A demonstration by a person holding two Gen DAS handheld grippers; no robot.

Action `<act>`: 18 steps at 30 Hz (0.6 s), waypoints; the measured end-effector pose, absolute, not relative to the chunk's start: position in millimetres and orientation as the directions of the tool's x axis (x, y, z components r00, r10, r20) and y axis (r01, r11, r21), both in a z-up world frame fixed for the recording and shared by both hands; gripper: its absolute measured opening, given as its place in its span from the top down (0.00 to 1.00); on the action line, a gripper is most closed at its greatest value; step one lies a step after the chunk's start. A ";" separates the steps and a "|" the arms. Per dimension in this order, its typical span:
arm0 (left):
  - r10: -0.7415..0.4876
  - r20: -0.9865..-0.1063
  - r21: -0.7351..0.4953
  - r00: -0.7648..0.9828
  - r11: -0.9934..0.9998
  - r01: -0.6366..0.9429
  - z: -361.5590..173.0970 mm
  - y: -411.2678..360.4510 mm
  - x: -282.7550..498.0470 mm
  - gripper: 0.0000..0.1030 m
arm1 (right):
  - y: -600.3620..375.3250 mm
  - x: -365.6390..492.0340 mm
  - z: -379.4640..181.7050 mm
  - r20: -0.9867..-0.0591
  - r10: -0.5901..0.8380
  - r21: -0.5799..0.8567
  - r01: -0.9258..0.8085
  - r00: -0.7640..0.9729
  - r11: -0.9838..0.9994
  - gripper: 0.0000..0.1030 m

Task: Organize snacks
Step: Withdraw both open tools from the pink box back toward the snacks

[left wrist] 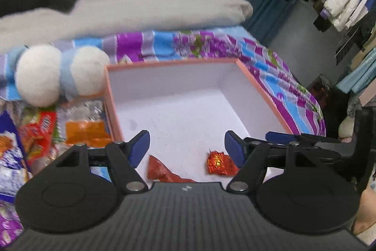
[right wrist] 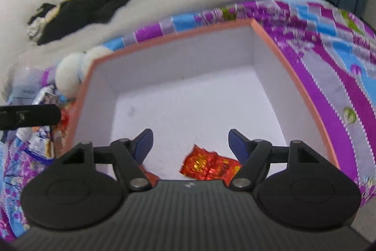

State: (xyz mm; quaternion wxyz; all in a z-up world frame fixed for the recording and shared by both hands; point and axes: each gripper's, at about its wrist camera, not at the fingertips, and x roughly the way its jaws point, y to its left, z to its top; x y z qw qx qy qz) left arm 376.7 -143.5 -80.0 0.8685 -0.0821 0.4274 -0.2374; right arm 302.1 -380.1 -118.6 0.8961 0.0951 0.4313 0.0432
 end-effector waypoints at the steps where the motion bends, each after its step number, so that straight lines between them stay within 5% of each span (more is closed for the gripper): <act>1: -0.480 -0.690 -0.343 0.542 0.876 0.340 -74.9 -137.3 372.3 0.27 | -378.8 298.8 -114.3 -0.751 0.171 0.215 -0.007 0.637 0.976 0.29; 18: -0.444 -0.565 -0.247 0.696 0.895 0.370 -35.6 -83.7 253.1 0.27 | -332.5 208.2 -63.1 -0.579 0.214 0.203 -0.115 0.786 0.972 0.29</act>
